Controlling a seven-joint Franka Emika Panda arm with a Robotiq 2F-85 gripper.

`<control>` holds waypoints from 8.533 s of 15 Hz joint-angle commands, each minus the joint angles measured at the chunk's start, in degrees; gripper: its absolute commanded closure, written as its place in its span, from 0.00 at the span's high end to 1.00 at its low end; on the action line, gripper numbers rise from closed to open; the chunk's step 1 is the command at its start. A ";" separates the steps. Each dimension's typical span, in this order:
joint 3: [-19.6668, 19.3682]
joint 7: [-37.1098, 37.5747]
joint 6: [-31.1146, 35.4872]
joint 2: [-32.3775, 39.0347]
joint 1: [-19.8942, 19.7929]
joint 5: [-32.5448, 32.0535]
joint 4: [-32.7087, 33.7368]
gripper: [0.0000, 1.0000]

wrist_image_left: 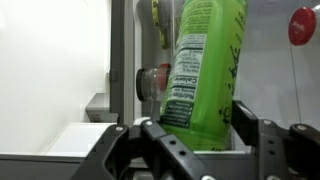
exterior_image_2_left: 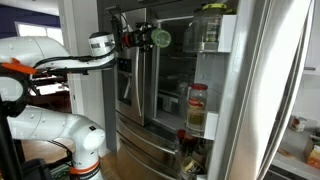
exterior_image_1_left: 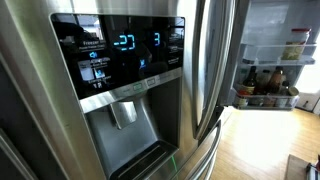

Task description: Move the green bottle to the top compartment of the fridge door

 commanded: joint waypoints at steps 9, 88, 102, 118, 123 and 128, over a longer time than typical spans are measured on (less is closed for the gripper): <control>-8.97 3.65 10.12 7.53 1.49 -8.49 18.64 0.45; -15.33 7.99 4.45 25.79 -19.86 43.89 53.87 0.75; -18.05 8.94 6.39 25.55 -18.43 46.57 52.11 0.00; -17.05 7.66 9.40 24.51 -20.55 44.38 49.13 0.00; -16.67 7.27 8.10 24.06 -20.79 43.58 47.25 0.00; -16.49 6.35 6.11 23.93 -21.66 39.98 45.51 0.00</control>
